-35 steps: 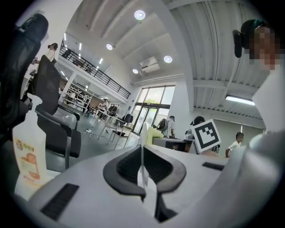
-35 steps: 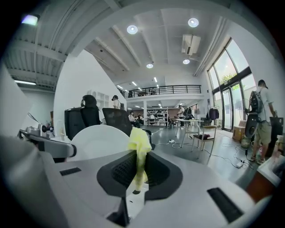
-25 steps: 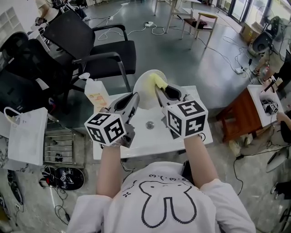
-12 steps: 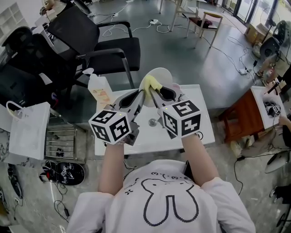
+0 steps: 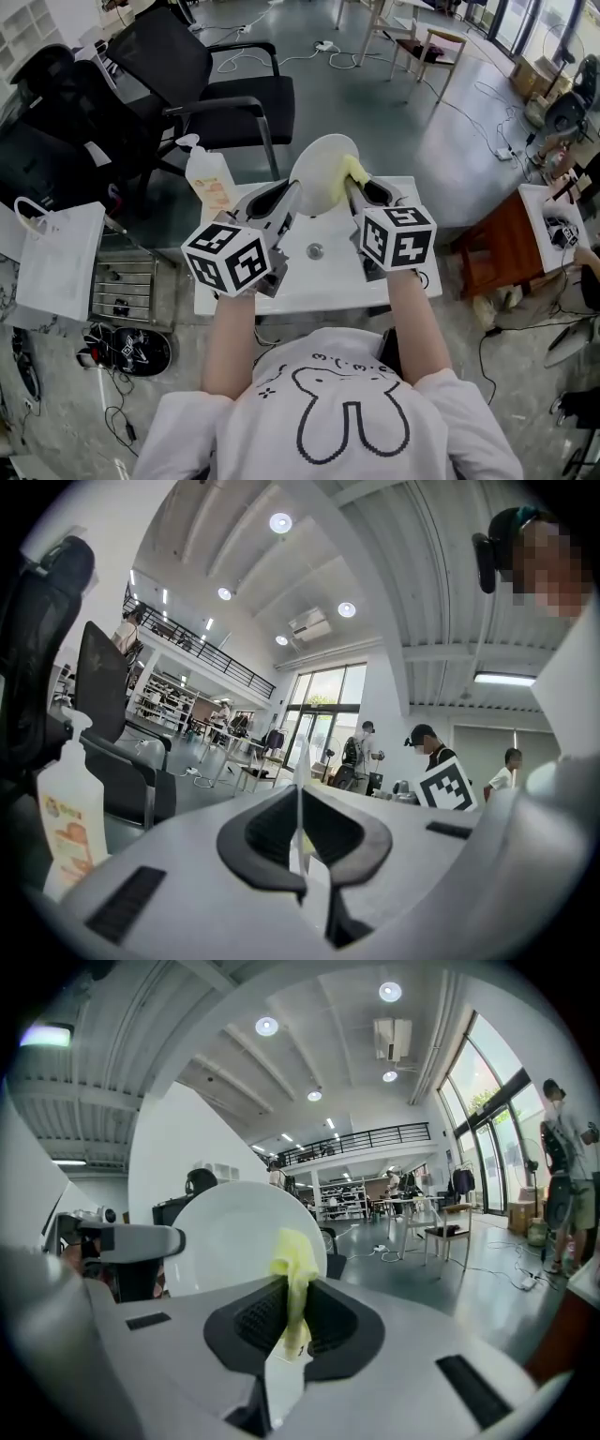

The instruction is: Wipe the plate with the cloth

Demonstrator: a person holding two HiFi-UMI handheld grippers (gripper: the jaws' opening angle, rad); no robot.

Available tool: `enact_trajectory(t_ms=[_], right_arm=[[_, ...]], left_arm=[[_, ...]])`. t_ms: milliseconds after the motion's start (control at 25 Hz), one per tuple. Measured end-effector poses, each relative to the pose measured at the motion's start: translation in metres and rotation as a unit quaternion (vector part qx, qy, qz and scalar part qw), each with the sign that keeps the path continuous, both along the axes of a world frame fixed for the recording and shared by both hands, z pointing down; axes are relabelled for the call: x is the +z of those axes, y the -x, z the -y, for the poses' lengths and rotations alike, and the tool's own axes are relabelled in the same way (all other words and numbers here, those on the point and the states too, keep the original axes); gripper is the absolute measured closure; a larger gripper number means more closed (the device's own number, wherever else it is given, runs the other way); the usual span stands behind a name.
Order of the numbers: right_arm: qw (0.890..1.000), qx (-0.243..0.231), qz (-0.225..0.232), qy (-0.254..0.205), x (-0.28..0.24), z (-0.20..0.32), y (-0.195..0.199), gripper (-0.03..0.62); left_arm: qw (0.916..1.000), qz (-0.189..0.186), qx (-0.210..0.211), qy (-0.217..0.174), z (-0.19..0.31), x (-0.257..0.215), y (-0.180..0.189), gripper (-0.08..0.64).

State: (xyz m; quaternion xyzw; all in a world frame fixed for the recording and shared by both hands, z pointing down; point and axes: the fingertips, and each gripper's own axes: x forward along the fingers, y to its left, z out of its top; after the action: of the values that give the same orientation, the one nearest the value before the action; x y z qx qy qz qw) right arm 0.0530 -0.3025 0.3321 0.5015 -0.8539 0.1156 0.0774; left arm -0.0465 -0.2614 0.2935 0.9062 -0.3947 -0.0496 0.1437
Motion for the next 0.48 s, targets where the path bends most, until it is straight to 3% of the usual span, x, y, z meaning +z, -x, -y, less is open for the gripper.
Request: enact_trajectory(t_ms=[280,480], right_arm=[[0.999,0.035,0.008,0.02,0.012,0.006,-0.026,0.541],[0.999,0.016,0.041,0.0,-0.008,-0.01,-0.016,0.541]], left_arm=[[0.9999,-0.003,-0.014,0.001,0.002,0.001,0.008,0.54],[0.9994,0.013,-0.033,-0.004,0.005,0.006,0.014,0.54]])
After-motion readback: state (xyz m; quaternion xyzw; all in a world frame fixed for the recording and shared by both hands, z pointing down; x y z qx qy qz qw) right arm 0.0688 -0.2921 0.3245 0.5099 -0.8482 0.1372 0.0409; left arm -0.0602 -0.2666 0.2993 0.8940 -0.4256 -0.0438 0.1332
